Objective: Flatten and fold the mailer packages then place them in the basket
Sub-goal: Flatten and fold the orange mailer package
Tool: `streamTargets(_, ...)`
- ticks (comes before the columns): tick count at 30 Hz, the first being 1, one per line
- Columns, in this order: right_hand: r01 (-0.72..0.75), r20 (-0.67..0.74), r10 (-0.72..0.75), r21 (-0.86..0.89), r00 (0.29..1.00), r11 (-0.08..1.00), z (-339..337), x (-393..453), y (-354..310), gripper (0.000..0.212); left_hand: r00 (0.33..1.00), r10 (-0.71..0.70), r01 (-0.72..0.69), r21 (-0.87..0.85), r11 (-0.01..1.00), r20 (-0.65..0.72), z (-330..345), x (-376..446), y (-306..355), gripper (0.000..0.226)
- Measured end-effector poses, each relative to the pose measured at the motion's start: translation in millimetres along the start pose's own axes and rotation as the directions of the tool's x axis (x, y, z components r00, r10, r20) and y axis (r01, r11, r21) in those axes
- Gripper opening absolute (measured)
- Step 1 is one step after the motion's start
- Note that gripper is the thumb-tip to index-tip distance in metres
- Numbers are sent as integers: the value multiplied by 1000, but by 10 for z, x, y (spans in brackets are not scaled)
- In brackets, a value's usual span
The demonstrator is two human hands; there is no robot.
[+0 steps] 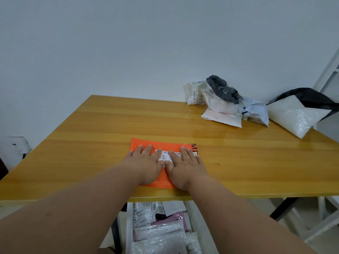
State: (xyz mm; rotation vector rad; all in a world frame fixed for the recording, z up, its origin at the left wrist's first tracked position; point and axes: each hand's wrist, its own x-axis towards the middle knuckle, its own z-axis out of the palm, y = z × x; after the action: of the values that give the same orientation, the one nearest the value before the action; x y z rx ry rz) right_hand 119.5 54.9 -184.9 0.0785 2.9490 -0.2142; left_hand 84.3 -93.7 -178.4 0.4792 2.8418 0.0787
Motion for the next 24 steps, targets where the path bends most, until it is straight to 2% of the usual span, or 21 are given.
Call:
streamTargets(6, -23, 60, 22, 7, 998, 1000, -61, -22, -22, 63, 999, 43, -43, 2, 999, 9, -29, -22, -42, 62)
streamTargets(9, -50, 99, 57, -69, 993, 996, -226, -32, -23, 67, 998, 58, -60, 51, 997, 25, -90, -21, -78, 62)
streamTargets(11, -56, 32, 62, -154, 998, 986, -318, -52, -19, 71, 999, 33, -27, 138, 990, -38, -139, -26, -115, 61)
streamTargets(13, -24, -106, -3, -253, 994, 967, -325, -104, 0, 65, 986, 5, 31, 214, 976, -166, -171, -46, -155, 57)
streamTargets(16, 90, -263, -161, -262, 951, 961, -237, -151, 35, 48, 968, -1, 41, 156, 987, -250, -166, -41, -168, 49)
streamTargets(17, 149, -259, -206, -220, 944, 964, -211, -139, 43, 45, 969, 1, 30, 123, 992, -245, -146, -19, -162, 48)
streamTargets(19, 251, -160, -269, -125, 950, 960, -153, -88, 42, 51, 982, -6, 14, 45, 999, -188, -86, 28, -142, 52)
streamTargets(21, 277, -53, -281, -70, 958, 958, -90, -54, 36, 59, 994, -7, 3, -42, 999, -106, -7, 56, -105, 61)
streamTargets(24, 268, 4, -268, -39, 964, 963, -25, -25, 54, 64, 997, 1, -7, -75, 997, -79, 71, 66, -88, 67)
